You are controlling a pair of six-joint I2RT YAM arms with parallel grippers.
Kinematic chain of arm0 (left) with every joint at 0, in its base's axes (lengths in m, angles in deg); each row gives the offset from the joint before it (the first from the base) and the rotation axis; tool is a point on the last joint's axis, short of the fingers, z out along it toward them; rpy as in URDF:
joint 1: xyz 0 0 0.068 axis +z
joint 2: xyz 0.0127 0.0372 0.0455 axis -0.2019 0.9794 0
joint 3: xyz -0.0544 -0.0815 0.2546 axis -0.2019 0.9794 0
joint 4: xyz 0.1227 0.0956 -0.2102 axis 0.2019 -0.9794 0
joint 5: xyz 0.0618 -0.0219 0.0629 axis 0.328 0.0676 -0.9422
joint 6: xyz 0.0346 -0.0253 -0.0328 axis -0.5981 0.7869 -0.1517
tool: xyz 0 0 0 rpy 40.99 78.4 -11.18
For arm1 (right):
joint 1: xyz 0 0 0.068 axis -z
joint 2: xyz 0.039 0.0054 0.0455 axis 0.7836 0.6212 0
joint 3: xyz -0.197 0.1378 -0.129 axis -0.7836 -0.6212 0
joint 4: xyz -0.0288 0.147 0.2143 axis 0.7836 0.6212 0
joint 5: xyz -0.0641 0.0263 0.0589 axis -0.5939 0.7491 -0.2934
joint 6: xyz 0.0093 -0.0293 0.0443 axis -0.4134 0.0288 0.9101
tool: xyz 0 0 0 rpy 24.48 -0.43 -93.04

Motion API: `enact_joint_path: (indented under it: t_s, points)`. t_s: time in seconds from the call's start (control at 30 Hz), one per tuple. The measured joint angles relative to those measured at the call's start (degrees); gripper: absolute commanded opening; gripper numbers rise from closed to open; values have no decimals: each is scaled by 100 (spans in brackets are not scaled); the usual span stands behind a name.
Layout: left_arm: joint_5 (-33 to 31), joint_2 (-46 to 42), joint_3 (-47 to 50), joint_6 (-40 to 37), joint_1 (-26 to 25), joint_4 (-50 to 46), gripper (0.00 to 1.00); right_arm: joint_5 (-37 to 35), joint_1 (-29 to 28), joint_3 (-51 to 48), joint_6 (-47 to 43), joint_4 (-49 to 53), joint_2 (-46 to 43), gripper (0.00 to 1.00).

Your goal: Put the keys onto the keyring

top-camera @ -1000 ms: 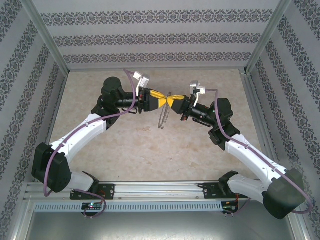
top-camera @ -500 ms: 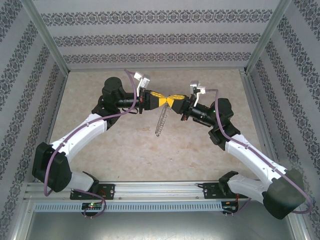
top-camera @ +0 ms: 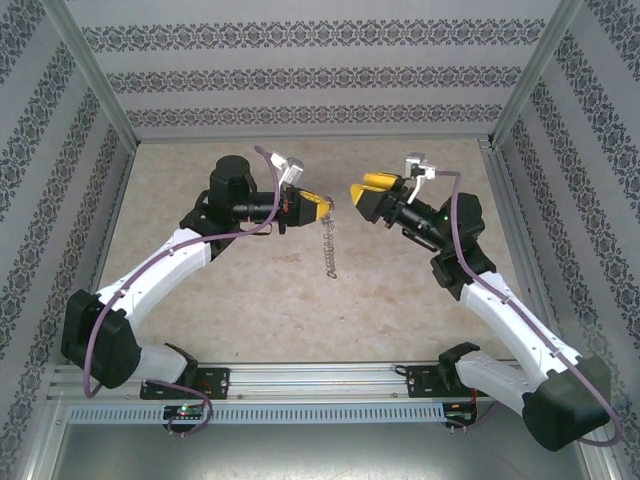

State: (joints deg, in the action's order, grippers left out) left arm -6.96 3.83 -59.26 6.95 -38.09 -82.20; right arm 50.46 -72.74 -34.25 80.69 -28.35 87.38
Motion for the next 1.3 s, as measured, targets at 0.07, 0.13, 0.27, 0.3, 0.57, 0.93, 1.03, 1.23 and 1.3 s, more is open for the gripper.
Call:
enact_joint_path:
  t_s: [0.07, 0.13, 0.27, 0.3, 0.57, 0.93, 1.03, 1.23, 1.3]
  points:
    - [-240, -92, 0, -127, 96, -157, 0, -90, 118, 111, -22, 323, 22, 80]
    - [-518, -190, 0, -216, 208, -251, 0, -151, 203, 214, -66, 586, 166, 80]
    - [-1209, -413, 0, -358, 365, -420, 0, -201, 240, 400, -111, 942, 892, 79]
    - [-1434, -463, 0, -389, 380, -448, 0, -201, 234, 455, -118, 1032, 1154, 78]
    - [-2719, -553, -234, -490, 780, -852, 0, -389, -282, 1537, -232, 1668, 3305, 77]
    - [-3554, -551, -490, -264, 1856, -1016, 0, -1412, -1412, 4752, -656, 3412, 5976, 74]
    - [-3661, -551, -531, -157, 2133, -1023, 0, -1777, -1635, 5530, -850, 3954, 6546, 73]
    - [-3864, -551, -557, -4, 2551, -1154, 0, -2371, -1871, 6640, -1226, 4736, 7458, 66]
    - [-3936, -551, -579, 20, 2660, -1228, 0, -2577, -1926, 7003, -1392, 4962, 7735, 66]
